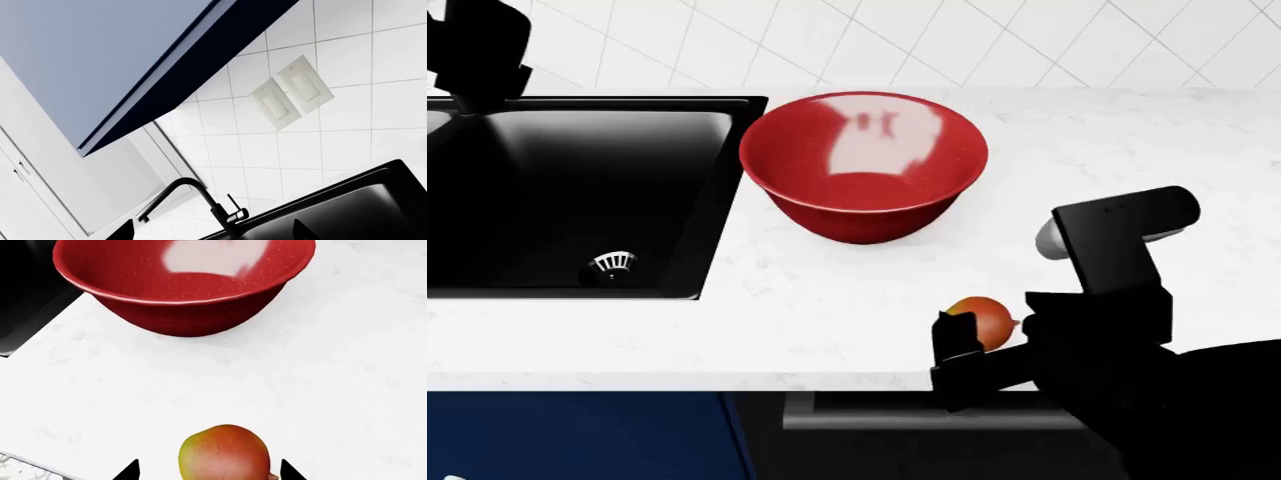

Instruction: There is a mixed pile of frozen fruits and vegetables on the counter. Locate all the frozen vegetables and place the items in a bowl on the counter. Take all the frozen fruits and defrost them in a running sink.

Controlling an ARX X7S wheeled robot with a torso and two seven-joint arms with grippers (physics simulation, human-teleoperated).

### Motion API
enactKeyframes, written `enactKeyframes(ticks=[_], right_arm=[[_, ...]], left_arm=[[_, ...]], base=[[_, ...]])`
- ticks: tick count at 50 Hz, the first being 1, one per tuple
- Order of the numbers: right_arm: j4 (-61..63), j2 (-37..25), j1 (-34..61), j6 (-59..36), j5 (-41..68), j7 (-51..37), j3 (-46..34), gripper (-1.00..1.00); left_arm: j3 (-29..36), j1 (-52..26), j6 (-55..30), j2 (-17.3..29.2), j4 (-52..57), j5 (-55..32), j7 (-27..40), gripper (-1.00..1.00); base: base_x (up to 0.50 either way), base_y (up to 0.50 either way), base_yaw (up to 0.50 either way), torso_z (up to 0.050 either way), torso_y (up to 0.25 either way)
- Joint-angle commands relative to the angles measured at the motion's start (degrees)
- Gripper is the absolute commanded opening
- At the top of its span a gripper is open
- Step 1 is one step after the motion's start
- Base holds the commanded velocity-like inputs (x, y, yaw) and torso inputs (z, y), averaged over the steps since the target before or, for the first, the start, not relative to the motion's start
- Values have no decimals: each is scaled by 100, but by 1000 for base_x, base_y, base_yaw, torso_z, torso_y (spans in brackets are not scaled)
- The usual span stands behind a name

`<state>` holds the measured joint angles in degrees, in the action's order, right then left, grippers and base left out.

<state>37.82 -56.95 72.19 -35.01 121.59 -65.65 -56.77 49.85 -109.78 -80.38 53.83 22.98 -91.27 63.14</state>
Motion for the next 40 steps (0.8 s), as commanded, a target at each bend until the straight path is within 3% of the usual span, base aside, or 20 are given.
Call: enactKeyframes(ticks=[1,40], right_arm=[[-354,101,-158,-101,-321,248,-128,100],[-1342,765,-450,-687,-1232,608,-831,100]], left_arm=[[49,5,38,7,10,18,-11,100],[136,-8,166,65,39,91,-81,100]], base=[[0,0,0,0,0],[0,0,0,0,0]])
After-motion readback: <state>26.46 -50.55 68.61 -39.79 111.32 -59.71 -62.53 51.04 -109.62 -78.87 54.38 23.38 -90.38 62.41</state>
